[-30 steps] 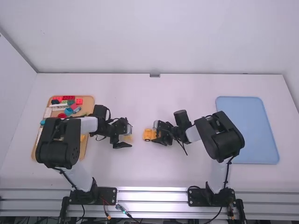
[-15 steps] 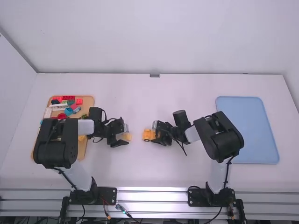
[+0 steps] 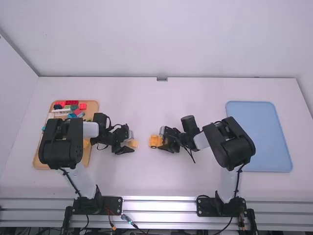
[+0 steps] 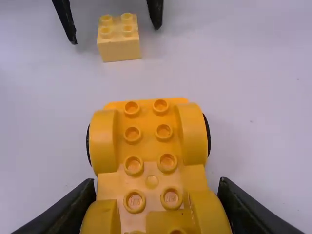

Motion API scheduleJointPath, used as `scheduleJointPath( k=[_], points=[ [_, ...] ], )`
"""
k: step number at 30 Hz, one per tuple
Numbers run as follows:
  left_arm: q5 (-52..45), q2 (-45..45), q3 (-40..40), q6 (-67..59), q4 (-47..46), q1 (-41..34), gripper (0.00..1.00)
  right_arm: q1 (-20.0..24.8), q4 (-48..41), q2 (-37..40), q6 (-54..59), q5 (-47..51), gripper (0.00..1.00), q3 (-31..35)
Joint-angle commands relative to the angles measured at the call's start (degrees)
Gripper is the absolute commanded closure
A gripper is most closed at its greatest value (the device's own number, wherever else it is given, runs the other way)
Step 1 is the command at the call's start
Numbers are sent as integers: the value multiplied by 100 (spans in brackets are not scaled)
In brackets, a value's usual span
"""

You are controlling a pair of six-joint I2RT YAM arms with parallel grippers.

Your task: Assemble lego blocks to make yellow taxi

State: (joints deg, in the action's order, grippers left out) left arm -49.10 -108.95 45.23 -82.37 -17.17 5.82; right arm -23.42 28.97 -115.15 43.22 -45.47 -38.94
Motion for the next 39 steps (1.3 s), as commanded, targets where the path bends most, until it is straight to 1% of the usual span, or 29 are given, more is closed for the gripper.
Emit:
scheduleJointPath(
  k=[1,2,3,5,8,9,12,13,16,18,19,20,24,25,26,27,29,35,39],
  points=[
    [-269,-79,219,-660,-280,2,37,-22,-85,31,-142,186,46,66],
    [-232,-79,258,-774,-389,-28,46,-22,-83,31,-142,184,46,66],
    [-232,-79,262,-774,-389,-31,48,-22,-83,31,-142,186,46,66],
    [-234,-83,251,-748,-358,-31,56,-22,-87,31,-146,184,46,61],
    [-232,-83,107,-748,-133,-2,61,-20,-85,33,-142,186,46,61],
    [-232,-83,61,-750,-70,-2,64,-20,-85,33,-144,186,46,61],
    [-225,-83,-85,-704,149,-42,65,-20,-87,39,-144,186,46,63],
    [-232,-83,-153,-708,236,-46,61,-22,-87,42,-146,184,46,63],
    [-232,-83,-264,-706,446,-46,61,-20,-85,42,-146,184,45,61],
    [-232,-83,-267,-702,459,-46,64,-22,-87,42,-144,186,45,63],
    [-232,-83,-260,-706,459,-11,69,-22,-87,42,-146,181,45,61],
    [-256,-83,-225,-704,404,7,71,-20,-87,42,-144,186,45,61],
    [-251,-83,-74,-704,201,17,77,-22,-87,42,-144,186,45,63],
    [-251,-81,-26,-706,142,17,83,-20,-87,42,-144,186,45,63],
    [-254,-81,31,-704,96,7,91,-20,-87,42,-146,184,45,61],
    [-256,-81,74,-695,70,-22,98,-20,-85,42,-146,184,45,61],
    [-302,-81,166,-503,101,-61,98,-20,-87,42,-144,184,45,61],
    [-601,-81,579,579,136,-232,98,-22,-87,42,-146,181,44,61],
    [-431,-81,870,1537,199,-531,98,-22,-83,42,-144,184,43,61]
  ],
)
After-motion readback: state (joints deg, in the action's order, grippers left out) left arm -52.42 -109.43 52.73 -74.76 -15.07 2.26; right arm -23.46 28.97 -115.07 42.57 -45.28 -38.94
